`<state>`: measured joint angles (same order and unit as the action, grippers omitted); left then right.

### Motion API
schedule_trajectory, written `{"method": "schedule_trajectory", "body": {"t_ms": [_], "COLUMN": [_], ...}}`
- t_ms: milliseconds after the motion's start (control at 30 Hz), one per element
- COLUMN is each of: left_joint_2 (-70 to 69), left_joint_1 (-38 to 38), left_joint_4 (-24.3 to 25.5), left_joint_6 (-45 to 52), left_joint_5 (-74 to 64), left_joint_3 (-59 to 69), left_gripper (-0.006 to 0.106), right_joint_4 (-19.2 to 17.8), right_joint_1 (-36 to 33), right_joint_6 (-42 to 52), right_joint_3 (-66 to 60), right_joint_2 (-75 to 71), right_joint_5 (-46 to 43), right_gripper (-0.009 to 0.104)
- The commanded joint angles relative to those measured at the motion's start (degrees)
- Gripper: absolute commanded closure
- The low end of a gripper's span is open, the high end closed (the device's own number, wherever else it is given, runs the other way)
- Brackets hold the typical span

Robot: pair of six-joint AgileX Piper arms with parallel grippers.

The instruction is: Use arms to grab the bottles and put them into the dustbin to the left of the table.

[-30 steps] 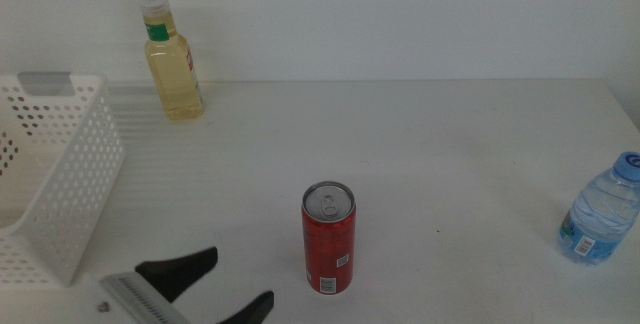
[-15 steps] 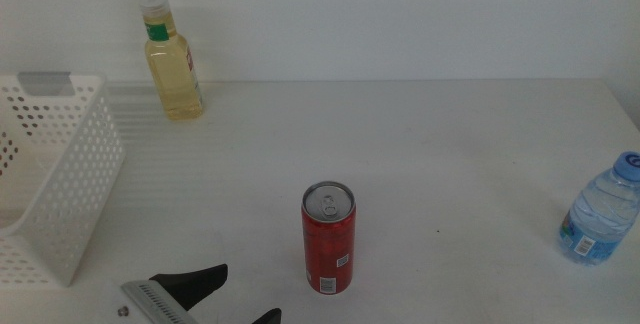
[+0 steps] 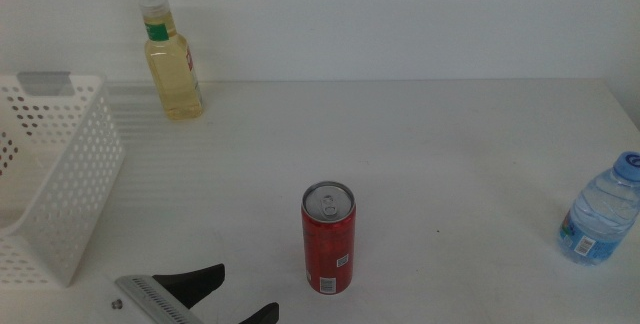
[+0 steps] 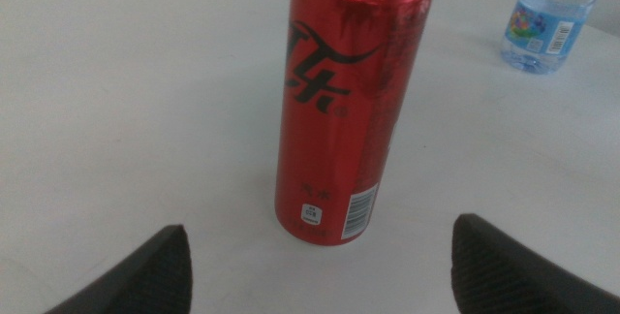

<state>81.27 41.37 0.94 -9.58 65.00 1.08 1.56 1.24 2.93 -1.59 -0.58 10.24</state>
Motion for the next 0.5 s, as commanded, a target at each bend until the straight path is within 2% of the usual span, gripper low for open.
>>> {"method": "schedule_trajectory", "body": {"t_ms": [0,100,467], "left_joint_2": [-0.97,-0.97,-0.97], "left_joint_1": [0.09,0.09,0.09], "left_joint_4": [-0.94,1.14,2.2], "left_joint_6": [-0.8,-0.75,3.46], "left_joint_5": [10.35,10.35,5.49], "left_joint_3": [0.95,0.64,-4.21], "left_gripper": [0.016,0.016,0.016], "right_joint_4": [-0.37,-0.37,-0.37], "right_joint_1": [0.42,0.42,0.42], "right_joint_6": [0.17,0.17,0.17], "right_joint_3": [0.4,0.4,0.4], "right_joint_2": [-1.55,-1.55,-1.55], "right_joint_5": [-4.37,-4.37,-4.37], "right_gripper": [0.021,0.021,0.021]}}
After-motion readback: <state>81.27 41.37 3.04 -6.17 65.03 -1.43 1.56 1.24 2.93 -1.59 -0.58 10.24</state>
